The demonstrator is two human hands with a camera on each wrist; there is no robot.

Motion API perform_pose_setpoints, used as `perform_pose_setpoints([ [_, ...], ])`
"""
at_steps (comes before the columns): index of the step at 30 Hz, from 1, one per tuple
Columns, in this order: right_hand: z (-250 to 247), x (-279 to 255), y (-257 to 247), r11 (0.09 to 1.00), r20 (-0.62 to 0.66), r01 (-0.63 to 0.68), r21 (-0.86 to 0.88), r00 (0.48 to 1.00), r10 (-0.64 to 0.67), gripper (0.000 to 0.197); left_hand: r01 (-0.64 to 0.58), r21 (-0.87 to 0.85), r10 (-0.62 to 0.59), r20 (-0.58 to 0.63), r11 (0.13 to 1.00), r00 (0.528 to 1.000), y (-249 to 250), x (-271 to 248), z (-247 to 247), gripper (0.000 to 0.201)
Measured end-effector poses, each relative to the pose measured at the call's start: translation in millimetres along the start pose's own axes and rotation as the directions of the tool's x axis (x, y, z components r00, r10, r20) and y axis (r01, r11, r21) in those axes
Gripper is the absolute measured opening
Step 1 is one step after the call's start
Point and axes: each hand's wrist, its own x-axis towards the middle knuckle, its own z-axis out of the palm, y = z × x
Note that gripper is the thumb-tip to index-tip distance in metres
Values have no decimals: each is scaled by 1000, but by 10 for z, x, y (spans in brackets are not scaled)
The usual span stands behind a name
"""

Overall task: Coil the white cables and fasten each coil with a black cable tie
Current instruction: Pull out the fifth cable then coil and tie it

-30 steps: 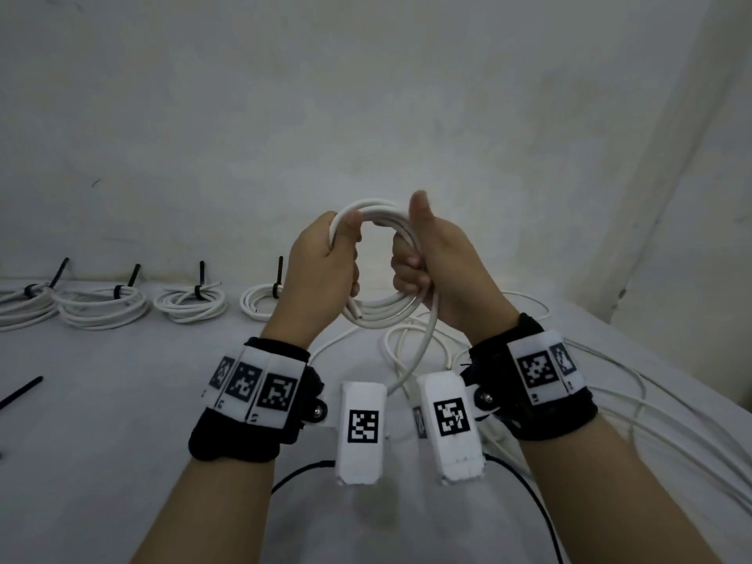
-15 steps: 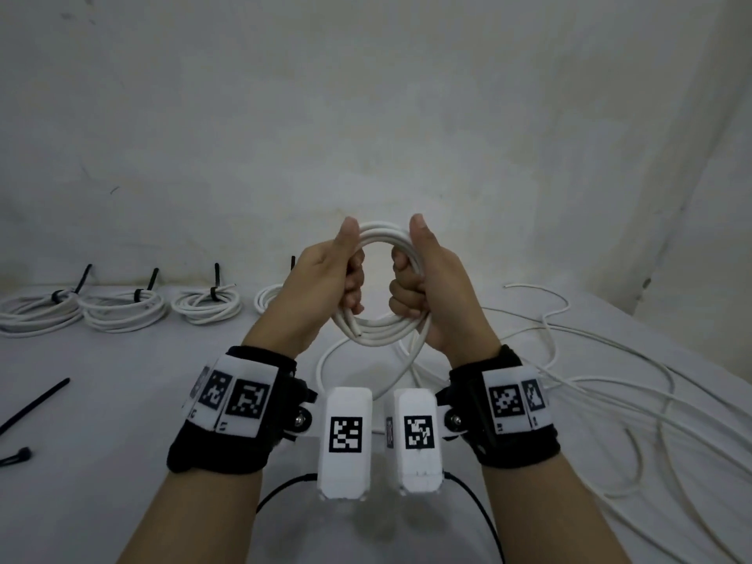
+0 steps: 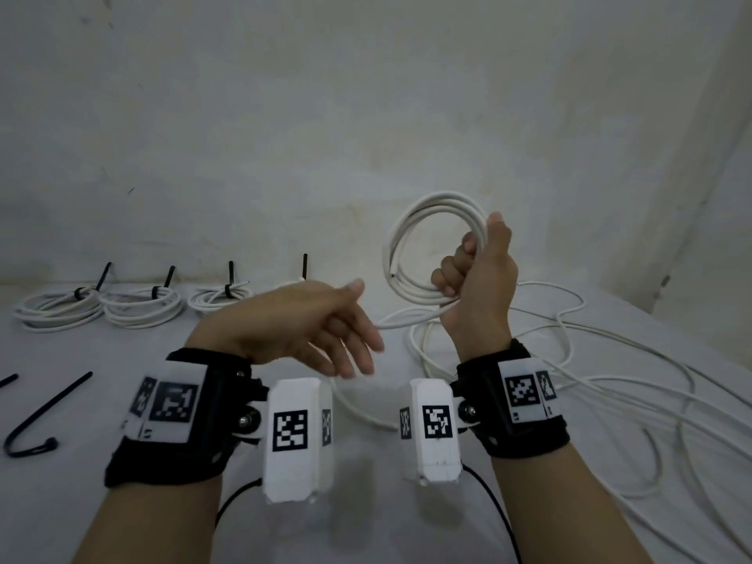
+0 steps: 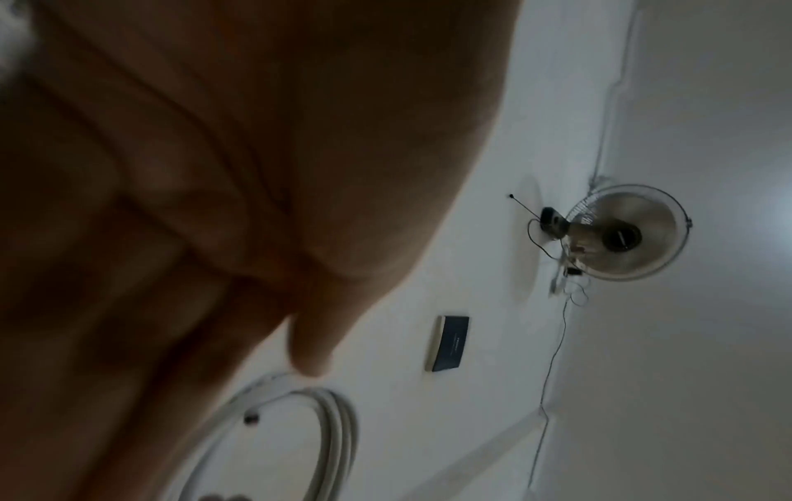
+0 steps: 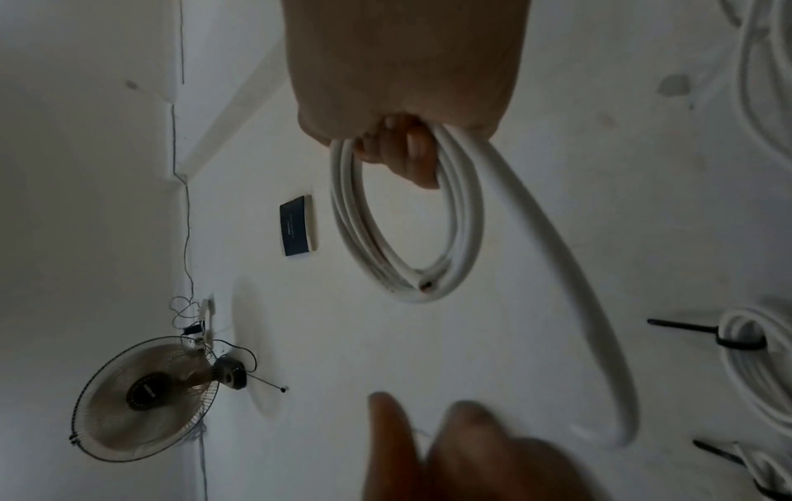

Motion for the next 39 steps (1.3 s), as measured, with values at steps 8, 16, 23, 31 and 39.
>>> perform_pose_setpoints([
  [8,68,-64,76,988,-1,-106,117,994,107,45,-259,-205,113,-537,944,836,-133,317,116,24],
  [16,147,-148,181,978,111,-180,108,979,168,46,-454,-106,279,-660,885,698,-141,316,127,32],
  [23,156,-180,231,983,102,-162,85,983,153,46,-452,81,408,-592,888,695,-54,172,72,46],
  [31,168,-191,263,979,114,-189,79,977,179,46,-460,131,441,-596,878,671,-20,151,87,47],
  [39,145,-145,238,976,158,-217,24,965,211,44,-522,-518,179,-573,678,800,-14,299,169,26],
])
